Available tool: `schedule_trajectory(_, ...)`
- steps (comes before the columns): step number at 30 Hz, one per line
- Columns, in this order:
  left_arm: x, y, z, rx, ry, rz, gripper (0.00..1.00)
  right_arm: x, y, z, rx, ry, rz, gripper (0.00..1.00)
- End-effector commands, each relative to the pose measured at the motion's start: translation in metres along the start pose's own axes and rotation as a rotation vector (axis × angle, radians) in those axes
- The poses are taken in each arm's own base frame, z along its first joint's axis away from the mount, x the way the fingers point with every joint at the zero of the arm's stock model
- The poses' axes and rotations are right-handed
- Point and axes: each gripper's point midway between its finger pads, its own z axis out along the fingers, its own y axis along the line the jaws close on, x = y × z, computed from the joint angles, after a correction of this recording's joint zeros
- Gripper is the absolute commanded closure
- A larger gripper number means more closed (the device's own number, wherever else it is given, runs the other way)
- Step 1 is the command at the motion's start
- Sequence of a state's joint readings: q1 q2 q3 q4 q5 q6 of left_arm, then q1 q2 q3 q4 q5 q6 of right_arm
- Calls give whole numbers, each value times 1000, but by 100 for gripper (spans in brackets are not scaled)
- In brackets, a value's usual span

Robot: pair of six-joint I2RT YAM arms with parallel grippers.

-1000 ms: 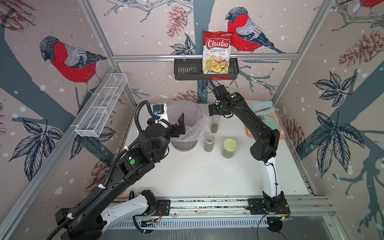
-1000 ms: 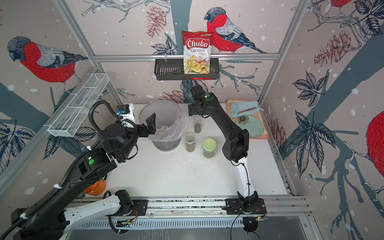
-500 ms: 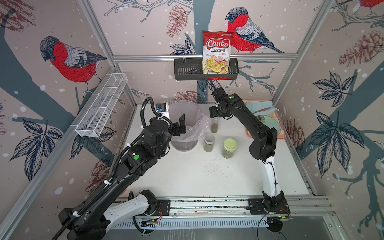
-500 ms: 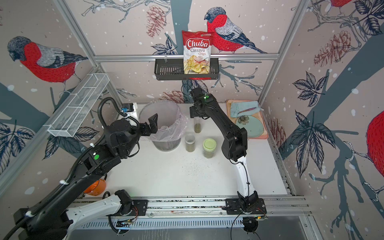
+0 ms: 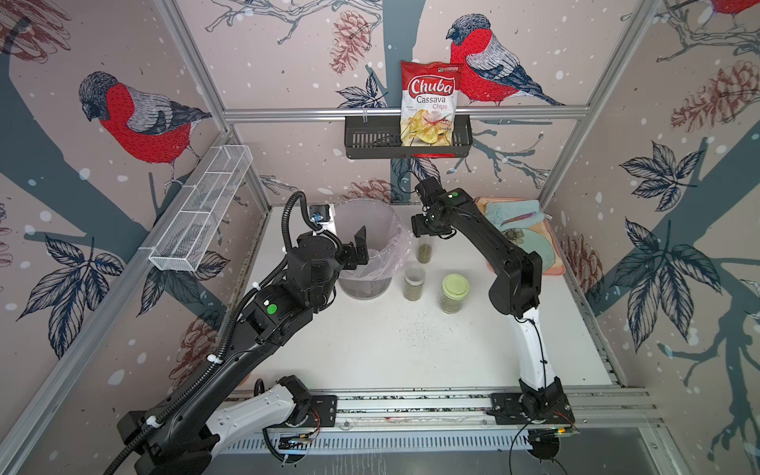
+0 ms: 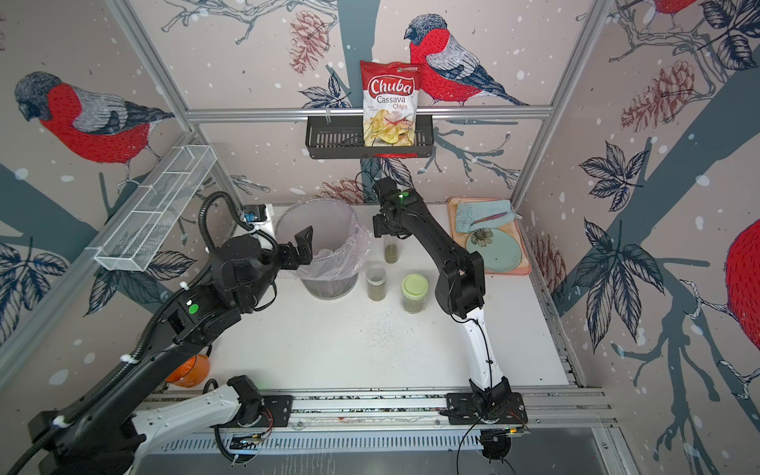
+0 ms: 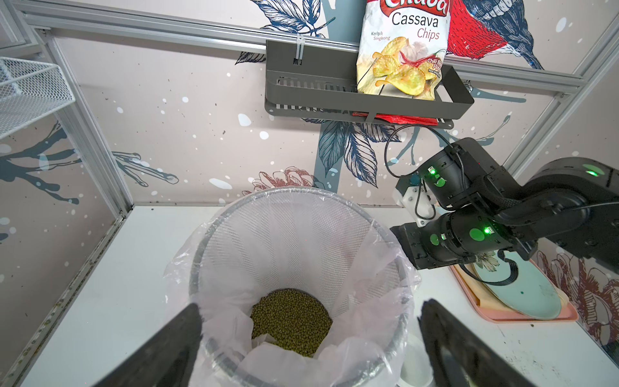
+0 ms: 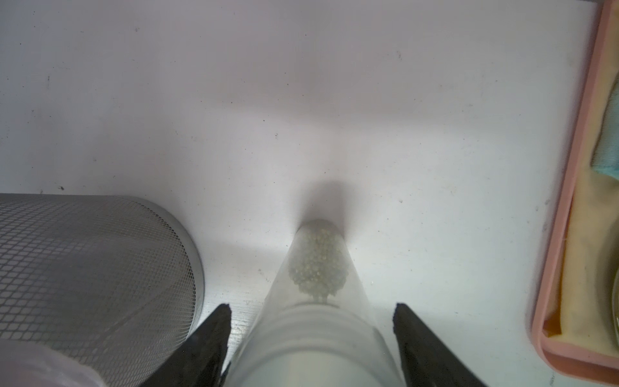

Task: Empty moldy mung beans from jars
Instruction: Pick up the jar from the center of the board.

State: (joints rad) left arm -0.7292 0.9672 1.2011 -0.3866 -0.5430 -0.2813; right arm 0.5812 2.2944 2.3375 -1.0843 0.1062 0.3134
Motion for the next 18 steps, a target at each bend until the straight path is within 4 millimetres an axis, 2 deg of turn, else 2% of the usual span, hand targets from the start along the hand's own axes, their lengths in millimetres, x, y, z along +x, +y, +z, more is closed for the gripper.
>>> schedule_trajectory(1, -2, 3, -2, -10, -9, -14, 1, 3, 0, 1, 0, 13, -10, 26)
schedule_trajectory(7, -3, 6, -2, -23, -10, -17, 1, 7, -1, 1, 3, 23, -12, 28)
schedule_trajectory(18, 0, 7, 1, -38, 2, -13, 1, 8, -1, -5, -3, 21, -8, 43)
